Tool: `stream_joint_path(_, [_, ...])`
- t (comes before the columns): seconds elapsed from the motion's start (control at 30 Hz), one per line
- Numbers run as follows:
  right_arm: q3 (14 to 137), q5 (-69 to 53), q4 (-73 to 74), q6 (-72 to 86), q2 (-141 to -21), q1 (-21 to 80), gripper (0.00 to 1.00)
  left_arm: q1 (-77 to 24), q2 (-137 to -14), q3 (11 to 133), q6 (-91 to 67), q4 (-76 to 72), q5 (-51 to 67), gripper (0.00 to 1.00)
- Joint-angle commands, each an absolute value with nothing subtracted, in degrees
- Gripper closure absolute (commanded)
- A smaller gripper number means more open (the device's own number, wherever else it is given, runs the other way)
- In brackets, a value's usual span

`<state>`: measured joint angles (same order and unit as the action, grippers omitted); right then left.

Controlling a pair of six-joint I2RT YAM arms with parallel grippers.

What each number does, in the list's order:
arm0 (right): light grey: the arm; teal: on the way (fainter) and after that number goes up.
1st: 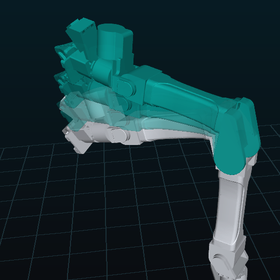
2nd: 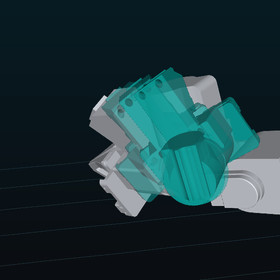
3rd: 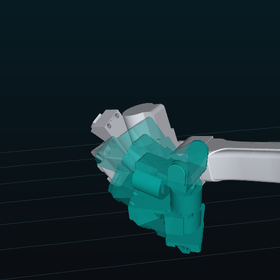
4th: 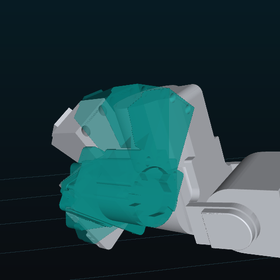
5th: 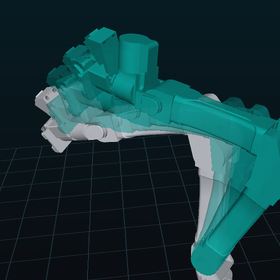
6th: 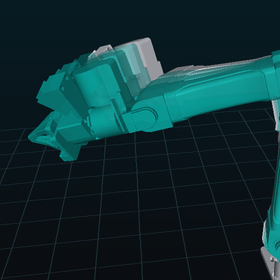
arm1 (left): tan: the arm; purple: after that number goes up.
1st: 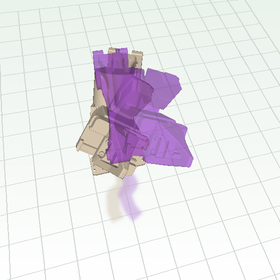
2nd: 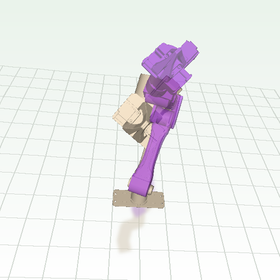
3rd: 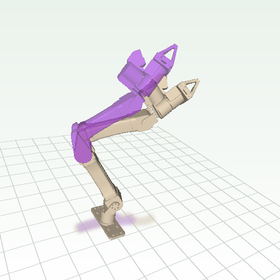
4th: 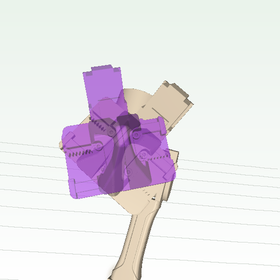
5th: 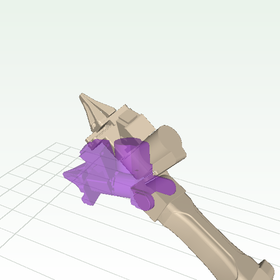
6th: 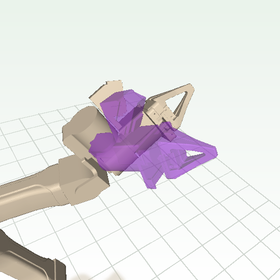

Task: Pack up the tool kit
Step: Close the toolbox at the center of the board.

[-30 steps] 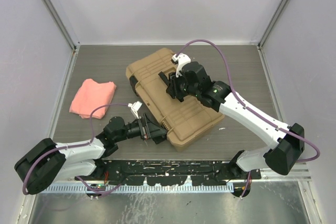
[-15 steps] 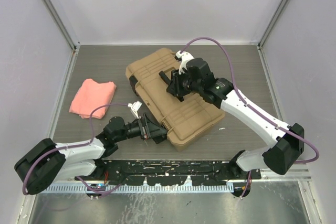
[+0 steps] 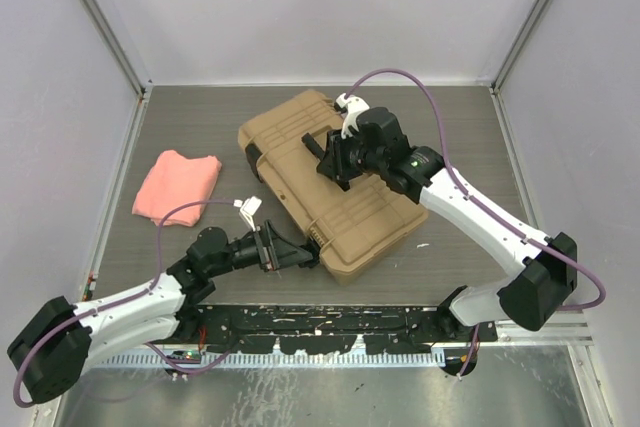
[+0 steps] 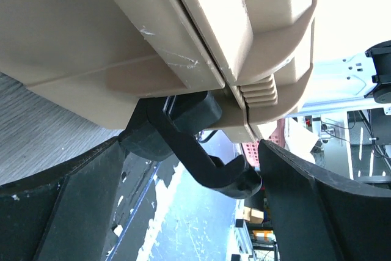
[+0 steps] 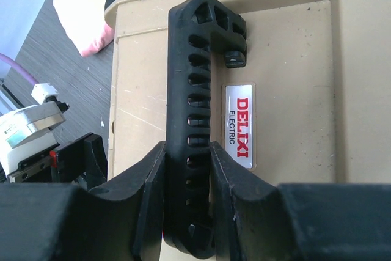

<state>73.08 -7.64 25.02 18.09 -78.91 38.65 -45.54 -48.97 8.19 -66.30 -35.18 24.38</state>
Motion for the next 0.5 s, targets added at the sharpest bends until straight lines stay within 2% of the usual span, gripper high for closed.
stream_joint_path(0.0, [73.3, -5.0, 19.7, 21.3, -82.7, 38.1, 0.87, -47.4, -45.3, 11.6, -68.2, -46.1, 28.1, 0.11])
stream_joint_path(0.3, [72.9, -6.1, 19.7, 21.8, -83.1, 38.1, 0.87, -47.5, -42.3, 11.7, -69.5, -45.3, 27.3, 0.11])
stream_joint_path(0.47, [72.9, -6.5, 19.8, 21.9, -83.3, 38.1, 0.87, -47.4, -40.4, 12.0, -69.1, -45.0, 27.8, 0.06])
